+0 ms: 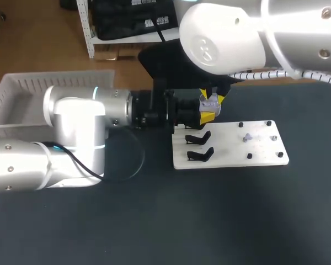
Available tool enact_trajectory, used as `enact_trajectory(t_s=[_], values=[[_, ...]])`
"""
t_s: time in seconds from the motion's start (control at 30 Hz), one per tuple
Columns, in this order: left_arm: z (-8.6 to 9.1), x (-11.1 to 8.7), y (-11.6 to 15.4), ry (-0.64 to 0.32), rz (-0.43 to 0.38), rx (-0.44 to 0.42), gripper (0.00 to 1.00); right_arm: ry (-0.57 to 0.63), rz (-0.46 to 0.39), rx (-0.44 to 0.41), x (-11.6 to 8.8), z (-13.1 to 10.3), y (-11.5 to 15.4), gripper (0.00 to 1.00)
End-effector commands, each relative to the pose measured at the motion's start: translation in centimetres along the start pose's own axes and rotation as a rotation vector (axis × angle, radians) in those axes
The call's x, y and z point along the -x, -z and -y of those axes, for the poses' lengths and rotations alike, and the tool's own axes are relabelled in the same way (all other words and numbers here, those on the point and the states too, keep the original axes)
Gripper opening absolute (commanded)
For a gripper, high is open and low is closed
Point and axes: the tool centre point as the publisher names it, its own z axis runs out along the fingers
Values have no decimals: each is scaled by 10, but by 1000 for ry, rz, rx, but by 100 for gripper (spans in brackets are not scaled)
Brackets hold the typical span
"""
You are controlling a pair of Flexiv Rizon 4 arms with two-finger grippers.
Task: Pick up each earbud case from the left stands, insert the matching earbuds, close the lid, and place the case in the box.
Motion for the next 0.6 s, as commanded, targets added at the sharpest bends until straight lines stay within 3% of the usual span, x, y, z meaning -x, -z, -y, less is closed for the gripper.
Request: enact_trajectory(t_s=[0.03, 0.23, 0.3, 0.33, 0.37, 0.4, 0.6], values=[[1, -1, -1, -3, 3, 7, 0, 32, 50, 131, -11, 32, 18, 44], [1, -1, -1, -3, 3, 7, 0, 68, 128, 266, -12, 53, 25, 55], [1, -1, -1, -3, 3, 7, 0, 79, 136, 316, -11, 61, 24, 66], [1, -1, -1, -3, 3, 7, 0, 83, 151, 344, -10, 64, 22, 76], [1, -1, -1, -3, 3, 7, 0, 94, 151, 377, -10, 68, 21, 95], [1, -1, -1, -3, 3, 7, 0, 99, 162, 395, -10, 71, 20, 100], [1, -1, -1, -3, 3, 7, 0, 131, 154, 493, -6, 85, 10, 100]])
